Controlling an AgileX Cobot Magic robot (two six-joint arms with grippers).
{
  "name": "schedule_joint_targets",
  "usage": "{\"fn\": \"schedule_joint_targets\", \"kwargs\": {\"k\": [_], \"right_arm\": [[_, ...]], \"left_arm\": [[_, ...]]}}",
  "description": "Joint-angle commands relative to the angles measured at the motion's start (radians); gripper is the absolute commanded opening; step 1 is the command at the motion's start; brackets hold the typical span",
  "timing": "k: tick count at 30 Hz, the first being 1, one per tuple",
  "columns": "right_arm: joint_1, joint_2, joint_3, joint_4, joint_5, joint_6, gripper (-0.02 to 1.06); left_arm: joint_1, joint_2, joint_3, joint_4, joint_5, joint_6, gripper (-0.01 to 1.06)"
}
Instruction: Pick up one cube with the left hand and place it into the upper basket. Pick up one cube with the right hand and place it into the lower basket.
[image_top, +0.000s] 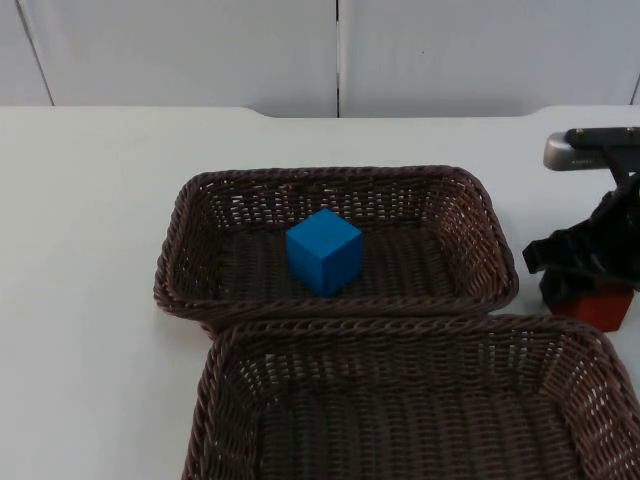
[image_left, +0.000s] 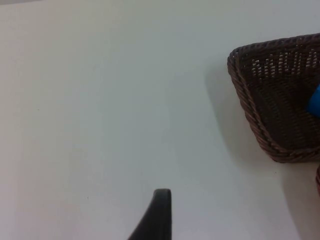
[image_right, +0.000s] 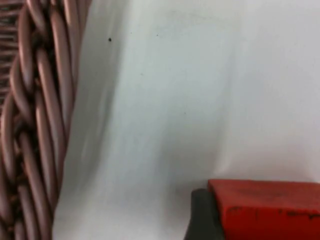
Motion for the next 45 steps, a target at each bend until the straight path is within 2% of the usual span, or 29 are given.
{"fn": "schedule_joint_targets", "kwargs": {"k": [1,2,3,4,5,9,16,21,45], "right_arm": [[-0.001,-0.006,-0.004,-0.004,0.007,0.003,0.32],[-0.001,-0.01,-0.004,-0.004,0.014,0.003,0.2],[-0.001,-0.01,-0.004,-0.004,0.014,0.003,0.2],[-0.001,-0.02,-0.004,-0.004,0.021,0.003,0.07],[-0.001,-0.036,-0.004,-0.004,0.035,0.003,0.0],[-0.001,-0.117,-0.004,-0.031,0.08,0.003,0.0],[-0.001,-0.373,-0.004,-0.063,0.245,-0.002,0.0],[-0.001,-0.501,-0.004,-0.081,0.31,-0.002,0.0],[0.001,-0.576,-0.004,-0.108,0.346,-0.009,0.0]], "left_arm": [[0.003,-0.004,0.003,-0.003,-0.017,-0.006,0.85],[0.003,-0.004,0.003,-0.003,-0.017,-0.006,0.85],[0.003,-0.004,0.003,-0.003,-0.017,-0.006,0.85],[0.003,-0.004,0.003,-0.003,-0.017,-0.006,0.85],[0.003,-0.004,0.003,-0.003,-0.017,-0.006,0.85],[0.003,-0.004,0.003,-0.003,-0.017,-0.006,0.85],[0.003,-0.004,0.003,-0.005,-0.017,-0.006,0.85],[0.003,-0.004,0.003,-0.007,-0.017,-0.006,0.85],[0.003,-0.004,0.003,-0.007,-0.017,-0.006,0.85]]}}
